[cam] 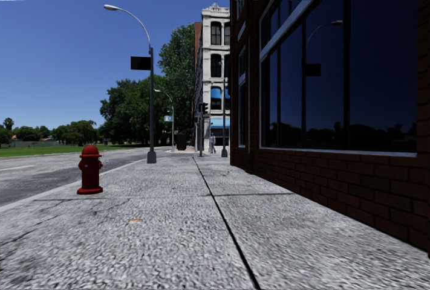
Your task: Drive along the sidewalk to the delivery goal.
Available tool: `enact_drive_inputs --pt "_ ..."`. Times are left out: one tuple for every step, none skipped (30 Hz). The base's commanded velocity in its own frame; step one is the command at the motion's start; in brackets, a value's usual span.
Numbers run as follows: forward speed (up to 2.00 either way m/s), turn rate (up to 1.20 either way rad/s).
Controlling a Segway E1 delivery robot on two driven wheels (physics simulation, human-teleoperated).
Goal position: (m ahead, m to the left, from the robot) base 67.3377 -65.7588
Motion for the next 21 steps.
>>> enact_drive_inputs --pt "2.0 0.21" --pt "2.0 0.21" --pt "2.0 0.21" --pt "2.0 0.21" --pt "2.0 0.21" --pt "2.0 0.21" --pt "2.0 0.21" --pt "2.0 0.21" --pt "2.0 0.21" --pt "2.0 0.21" --pt "2.0 0.21" --pt "2.0 0.21" --pt "2.0 0.21" --pt "2.0 0.21" --pt "2.0 0.21" --pt "2.0 0.21" --pt "2.0 0.21" --pt "2.0 0.21" --pt "2.0 0.21" --pt "2.0 0.21" --pt "2.0 0.21"
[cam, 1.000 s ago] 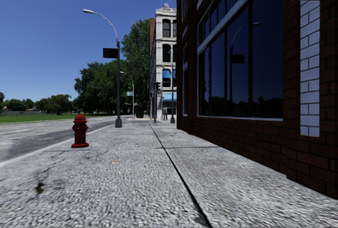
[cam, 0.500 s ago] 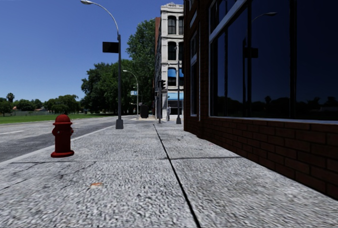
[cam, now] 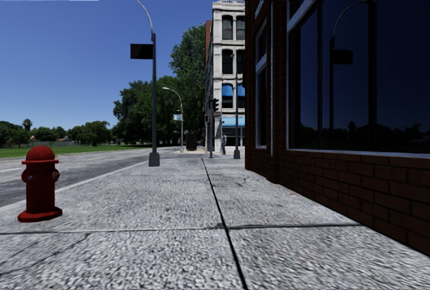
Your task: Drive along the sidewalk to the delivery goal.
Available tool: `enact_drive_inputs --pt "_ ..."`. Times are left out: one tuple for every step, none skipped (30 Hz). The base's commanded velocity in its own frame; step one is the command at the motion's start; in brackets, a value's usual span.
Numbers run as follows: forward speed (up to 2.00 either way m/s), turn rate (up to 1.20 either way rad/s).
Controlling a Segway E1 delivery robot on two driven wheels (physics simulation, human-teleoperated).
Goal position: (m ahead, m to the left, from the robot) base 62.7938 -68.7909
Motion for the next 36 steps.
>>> enact_drive_inputs --pt "2.0 0.21" --pt "2.0 0.21" --pt "2.0 0.21" --pt "2.0 0.21" --pt "2.0 0.21" --pt "2.0 0.21" --pt "2.0 0.21" --pt "2.0 0.21" --pt "2.0 0.2" --pt "2.0 0.0" --pt "2.0 0.0" --pt "2.0 0.0" --pt "2.0 0.0" --pt "2.0 0.0" --pt "2.0 0.0" --pt "2.0 0.0" --pt "2.0 0.0" --pt "2.0 0.0" --pt "2.0 0.0" --pt "2.0 0.0" --pt "2.0 0.0" --pt "2.0 0.0" --pt "2.0 0.0" --pt "2.0 0.0" --pt "2.0 0.0" --pt "2.0 0.0" --pt "2.0 0.0" --pt "2.0 0.0" --pt "2.0 0.0" --pt "2.0 0.0" --pt "2.0 0.0" --pt "2.0 0.0" --pt "2.0 0.0" --pt "2.0 0.0" --pt "2.0 0.0" --pt "2.0 0.0"
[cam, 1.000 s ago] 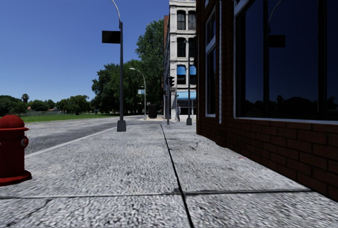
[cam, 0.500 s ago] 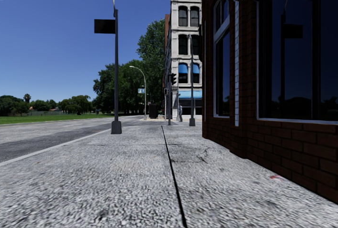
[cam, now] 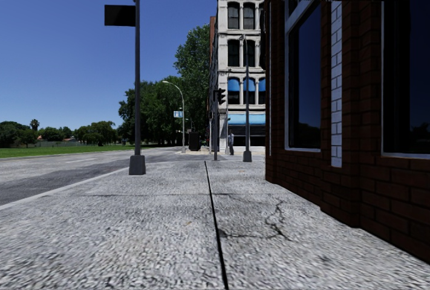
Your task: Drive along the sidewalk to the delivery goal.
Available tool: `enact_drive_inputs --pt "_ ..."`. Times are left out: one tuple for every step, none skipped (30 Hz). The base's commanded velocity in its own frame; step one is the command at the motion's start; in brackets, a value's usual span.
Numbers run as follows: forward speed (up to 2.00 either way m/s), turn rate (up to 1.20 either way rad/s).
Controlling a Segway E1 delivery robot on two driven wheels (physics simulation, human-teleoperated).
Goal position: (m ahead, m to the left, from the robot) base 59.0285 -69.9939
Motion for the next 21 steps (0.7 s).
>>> enact_drive_inputs --pt "2.0 0.0" --pt "2.0 0.0" --pt "2.0 0.0" --pt "2.0 0.0" --pt "2.0 0.0" --pt "2.0 0.0" --pt "2.0 0.0" --pt "2.0 0.0" --pt "2.0 0.0" --pt "2.0 0.0" --pt "2.0 0.0" --pt "2.0 0.0" --pt "2.0 0.0" --pt "2.0 0.0" --pt "2.0 0.0" --pt "2.0 0.0" --pt "2.0 0.0" --pt "2.0 0.0" --pt "2.0 0.0" --pt "2.0 0.0" --pt "2.0 0.0"
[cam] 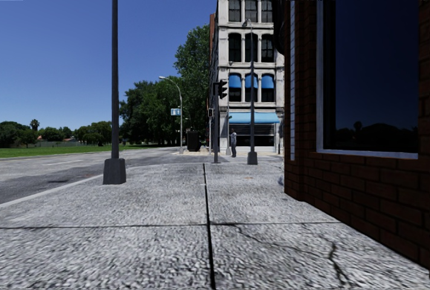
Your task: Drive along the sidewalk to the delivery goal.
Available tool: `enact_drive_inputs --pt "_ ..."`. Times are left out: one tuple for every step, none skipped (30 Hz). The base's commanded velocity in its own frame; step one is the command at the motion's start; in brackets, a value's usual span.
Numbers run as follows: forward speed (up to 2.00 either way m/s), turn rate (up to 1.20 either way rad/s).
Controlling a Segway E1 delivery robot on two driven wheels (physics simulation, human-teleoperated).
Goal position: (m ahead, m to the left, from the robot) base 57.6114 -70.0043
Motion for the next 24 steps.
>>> enact_drive_inputs --pt "2.0 0.0" --pt "2.0 0.0" --pt "2.0 0.0" --pt "2.0 0.0" --pt "2.0 0.0" --pt "2.0 0.0" --pt "2.0 0.0" --pt "2.0 0.0" --pt "2.0 0.0" --pt "2.0 0.0" --pt "2.0 0.0" --pt "2.0 0.0" --pt "2.0 0.0" --pt "2.0 0.0" --pt "2.0 0.0" --pt "2.0 0.0" --pt "2.0 0.0" --pt "2.0 0.0" --pt "2.0 0.0" --pt "2.0 0.0" --pt "2.0 0.0" --pt "2.0 0.0" --pt "2.0 0.0" --pt "2.0 0.0"
